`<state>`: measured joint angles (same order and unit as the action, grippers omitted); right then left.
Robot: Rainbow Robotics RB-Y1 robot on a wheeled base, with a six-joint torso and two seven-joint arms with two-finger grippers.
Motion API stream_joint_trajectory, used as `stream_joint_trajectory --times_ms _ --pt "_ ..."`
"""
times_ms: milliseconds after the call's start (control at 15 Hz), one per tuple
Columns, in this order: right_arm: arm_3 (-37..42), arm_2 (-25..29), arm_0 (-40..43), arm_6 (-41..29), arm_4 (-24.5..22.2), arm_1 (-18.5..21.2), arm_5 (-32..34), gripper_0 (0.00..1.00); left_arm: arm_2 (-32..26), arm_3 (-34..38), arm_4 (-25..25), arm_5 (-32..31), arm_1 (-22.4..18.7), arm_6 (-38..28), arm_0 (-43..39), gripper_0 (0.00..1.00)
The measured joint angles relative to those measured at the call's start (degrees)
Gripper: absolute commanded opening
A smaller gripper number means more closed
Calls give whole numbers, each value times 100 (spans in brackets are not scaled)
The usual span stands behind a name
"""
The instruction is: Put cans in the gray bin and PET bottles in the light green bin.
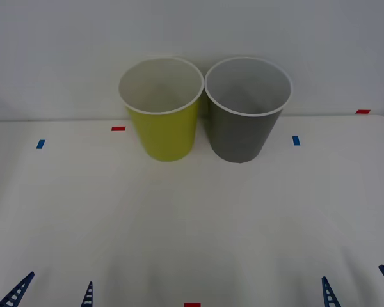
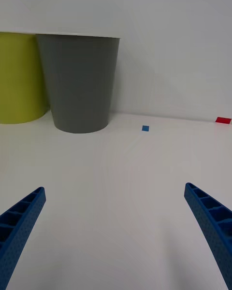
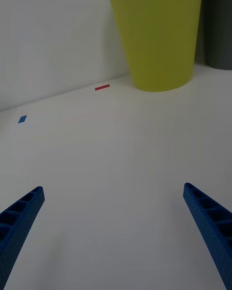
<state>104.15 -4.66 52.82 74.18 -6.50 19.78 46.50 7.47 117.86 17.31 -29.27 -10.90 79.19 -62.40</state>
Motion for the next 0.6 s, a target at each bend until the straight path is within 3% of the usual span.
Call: stream_joint_trajectory --times_ms 600 --pt "0 0 0 0 0 0 0 100 0 0 0 0 0 0 0 100"
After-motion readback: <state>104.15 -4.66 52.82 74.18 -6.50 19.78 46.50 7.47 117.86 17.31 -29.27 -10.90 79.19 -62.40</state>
